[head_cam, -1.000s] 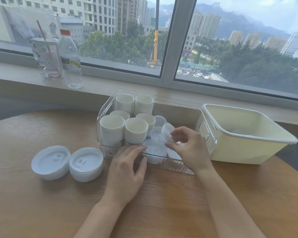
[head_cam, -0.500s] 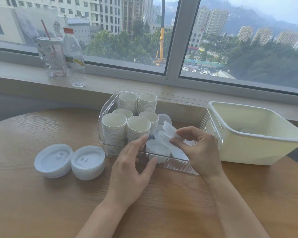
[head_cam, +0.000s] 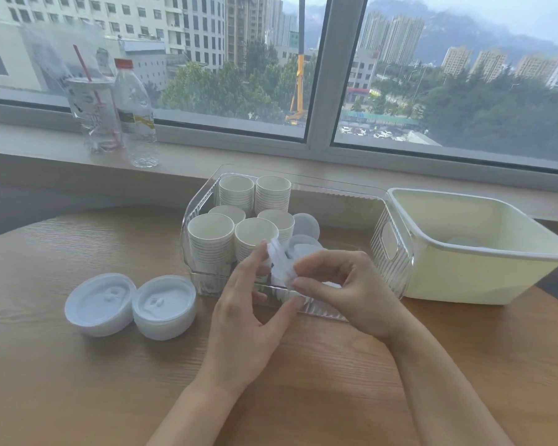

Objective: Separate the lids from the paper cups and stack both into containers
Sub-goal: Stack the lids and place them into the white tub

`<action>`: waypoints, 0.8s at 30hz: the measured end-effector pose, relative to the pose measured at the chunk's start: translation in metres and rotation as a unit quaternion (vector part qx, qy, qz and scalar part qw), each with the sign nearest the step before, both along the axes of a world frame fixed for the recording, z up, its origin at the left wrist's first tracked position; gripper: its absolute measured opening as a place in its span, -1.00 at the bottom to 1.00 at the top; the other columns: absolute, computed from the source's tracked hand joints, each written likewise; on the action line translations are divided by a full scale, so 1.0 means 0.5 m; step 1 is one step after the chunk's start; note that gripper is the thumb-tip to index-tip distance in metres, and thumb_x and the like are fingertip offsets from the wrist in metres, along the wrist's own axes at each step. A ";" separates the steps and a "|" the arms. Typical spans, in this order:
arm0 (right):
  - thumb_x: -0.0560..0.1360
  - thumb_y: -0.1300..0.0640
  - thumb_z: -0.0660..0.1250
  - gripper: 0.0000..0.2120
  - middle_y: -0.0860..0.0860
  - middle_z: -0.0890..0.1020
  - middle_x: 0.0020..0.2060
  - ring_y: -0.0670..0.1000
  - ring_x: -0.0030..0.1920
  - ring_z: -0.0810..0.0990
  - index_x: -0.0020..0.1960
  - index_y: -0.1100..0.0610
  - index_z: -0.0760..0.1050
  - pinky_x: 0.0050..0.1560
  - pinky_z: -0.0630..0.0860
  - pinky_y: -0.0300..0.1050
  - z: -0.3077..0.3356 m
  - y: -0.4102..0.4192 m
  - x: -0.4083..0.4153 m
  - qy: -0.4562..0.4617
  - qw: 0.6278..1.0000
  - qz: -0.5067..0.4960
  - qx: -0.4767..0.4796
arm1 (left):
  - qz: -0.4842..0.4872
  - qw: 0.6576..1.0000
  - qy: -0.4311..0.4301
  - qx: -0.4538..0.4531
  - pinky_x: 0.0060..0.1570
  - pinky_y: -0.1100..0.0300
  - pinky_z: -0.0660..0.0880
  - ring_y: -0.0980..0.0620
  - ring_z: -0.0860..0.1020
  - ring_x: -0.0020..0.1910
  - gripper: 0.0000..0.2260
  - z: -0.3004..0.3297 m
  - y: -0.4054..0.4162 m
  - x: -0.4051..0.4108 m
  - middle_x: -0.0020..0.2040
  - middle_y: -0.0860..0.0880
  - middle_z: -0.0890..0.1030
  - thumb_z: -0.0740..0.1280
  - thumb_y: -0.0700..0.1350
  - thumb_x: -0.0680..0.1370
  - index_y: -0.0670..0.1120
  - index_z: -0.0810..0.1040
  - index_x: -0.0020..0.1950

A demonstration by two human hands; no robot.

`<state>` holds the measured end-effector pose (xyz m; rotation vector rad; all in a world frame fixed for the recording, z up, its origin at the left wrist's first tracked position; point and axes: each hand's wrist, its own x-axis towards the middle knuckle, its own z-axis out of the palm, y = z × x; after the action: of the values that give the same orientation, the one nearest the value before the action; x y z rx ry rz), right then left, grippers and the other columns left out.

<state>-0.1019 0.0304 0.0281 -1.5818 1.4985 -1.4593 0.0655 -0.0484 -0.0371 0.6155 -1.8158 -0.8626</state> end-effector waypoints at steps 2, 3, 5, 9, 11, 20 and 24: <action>0.46 0.24 0.53 -0.90 0.13 0.76 -0.12 -0.01 -0.07 0.73 -0.03 0.16 0.71 0.09 0.62 -0.17 0.002 0.004 -0.002 -0.002 1.000 0.026 0.012 | 0.005 1.000 0.004 0.009 -0.05 0.36 0.53 0.13 0.62 0.12 -0.27 0.004 0.003 0.002 0.34 0.36 0.50 0.53 0.17 0.46 0.30 0.29 0.57; 0.47 0.27 0.53 -0.90 0.13 0.76 -0.10 0.01 -0.05 0.73 -0.01 0.19 0.71 0.11 0.62 -0.14 0.003 0.005 -0.004 0.000 0.999 0.035 0.021 | 0.005 1.000 0.005 0.011 -0.06 0.34 0.54 0.12 0.62 0.08 -0.28 0.005 0.004 0.003 0.36 0.35 0.50 0.51 0.21 0.45 0.30 0.30 0.57; 0.52 0.29 0.50 -0.88 0.12 0.77 -0.04 0.04 0.03 0.73 0.06 0.23 0.71 0.18 0.62 -0.08 0.007 0.007 -0.008 0.012 0.998 0.042 0.035 | 0.006 1.000 0.007 0.018 -0.04 0.23 0.59 0.10 0.64 0.07 -0.29 0.002 0.002 0.003 0.36 0.31 0.52 0.50 0.24 0.46 0.26 0.32 0.57; 0.58 0.08 0.48 -0.80 -0.26 0.72 0.09 -0.24 0.19 0.62 0.20 -0.06 0.70 0.24 0.47 -0.37 0.006 0.007 -0.026 0.115 0.988 -0.076 0.071 | 0.020 0.999 0.021 0.021 0.10 0.02 0.62 0.03 0.61 0.24 -0.32 -0.006 -0.011 0.008 0.34 0.19 0.56 0.56 0.13 0.46 0.13 0.39 0.53; 0.58 -0.07 0.45 -0.70 -0.43 0.64 0.13 -0.46 0.21 0.48 0.31 -0.19 0.62 0.21 0.34 -0.53 0.001 0.011 -0.040 0.205 0.964 -0.113 0.127 | 0.028 0.999 0.030 0.022 0.08 -0.01 0.63 0.01 0.61 0.22 -0.34 -0.009 -0.017 0.011 0.28 0.16 0.58 0.54 0.15 0.43 0.10 0.42 0.49; 0.59 0.07 0.48 -0.72 -0.24 0.73 -0.04 -0.34 0.10 0.60 0.28 -0.12 0.64 0.14 0.33 -0.58 -0.010 0.024 -0.060 0.247 0.948 -0.076 0.186 | 0.020 0.999 0.031 0.008 -0.03 0.04 0.63 -0.01 0.61 0.14 -0.32 -0.020 -0.019 0.011 0.24 0.13 0.58 0.52 0.16 0.42 0.06 0.40 0.50; 0.59 -0.02 0.45 -0.75 -0.24 0.67 0.01 -0.24 0.15 0.56 0.27 -0.14 0.64 0.21 0.40 -0.38 -0.016 0.018 -0.066 0.264 0.947 -0.089 0.162 | 0.021 0.999 0.025 -0.007 -0.05 0.14 0.61 0.02 0.61 0.09 -0.29 -0.018 -0.017 0.009 0.23 0.15 0.56 0.50 0.17 0.43 0.04 0.40 0.54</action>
<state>-0.1347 0.0392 0.0201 -1.7383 2.1029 -0.8328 0.0698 -0.0569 -0.0462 0.6150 -1.7562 -0.8298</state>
